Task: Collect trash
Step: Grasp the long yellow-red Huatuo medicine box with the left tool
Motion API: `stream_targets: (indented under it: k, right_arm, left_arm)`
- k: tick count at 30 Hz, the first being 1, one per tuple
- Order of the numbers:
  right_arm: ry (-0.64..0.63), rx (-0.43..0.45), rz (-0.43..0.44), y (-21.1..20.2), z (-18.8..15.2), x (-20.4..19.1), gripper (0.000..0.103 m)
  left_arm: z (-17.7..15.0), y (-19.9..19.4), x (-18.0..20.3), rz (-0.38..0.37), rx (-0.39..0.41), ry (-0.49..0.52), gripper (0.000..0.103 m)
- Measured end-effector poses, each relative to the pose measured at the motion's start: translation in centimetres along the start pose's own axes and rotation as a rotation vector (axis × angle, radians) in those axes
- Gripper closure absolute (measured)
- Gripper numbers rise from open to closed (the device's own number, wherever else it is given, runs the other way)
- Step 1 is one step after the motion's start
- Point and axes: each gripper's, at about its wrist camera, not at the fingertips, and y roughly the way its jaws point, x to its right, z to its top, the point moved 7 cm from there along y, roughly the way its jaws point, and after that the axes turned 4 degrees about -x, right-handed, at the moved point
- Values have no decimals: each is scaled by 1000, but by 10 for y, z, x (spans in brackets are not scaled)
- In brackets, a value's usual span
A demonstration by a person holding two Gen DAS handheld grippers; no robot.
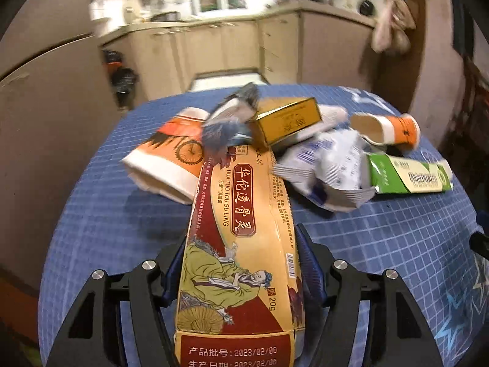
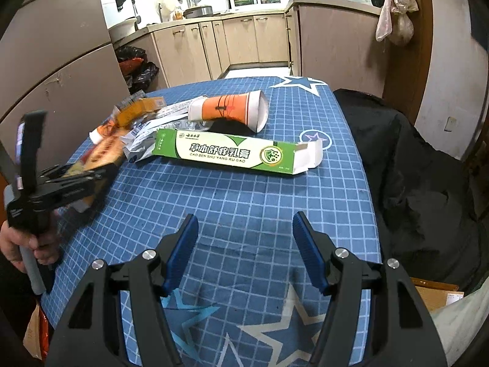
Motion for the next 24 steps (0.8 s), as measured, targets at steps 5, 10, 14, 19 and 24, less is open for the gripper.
stream_targets:
  k: [5, 10, 14, 19, 24]
  right_arm:
    - [-8, -2, 2, -3, -3, 0, 41]
    - [-28, 0, 16, -3, 0, -11, 41]
    - [-64, -1, 28, -3, 3, -24, 41]
    - [-154, -41, 9, 3, 8, -22, 41]
    - [-217, -52, -46, 7, 26, -9, 41]
  left_arm:
    - [-25, -40, -53, 13, 31, -129, 37]
    - [-52, -71, -68, 39, 35, -72, 37]
    - [-64, -80, -60, 28, 50, -34, 37]
    - [-73, -78, -48, -34, 49, -35, 37]
    - [-76, -77, -45, -58, 52, -40, 37]
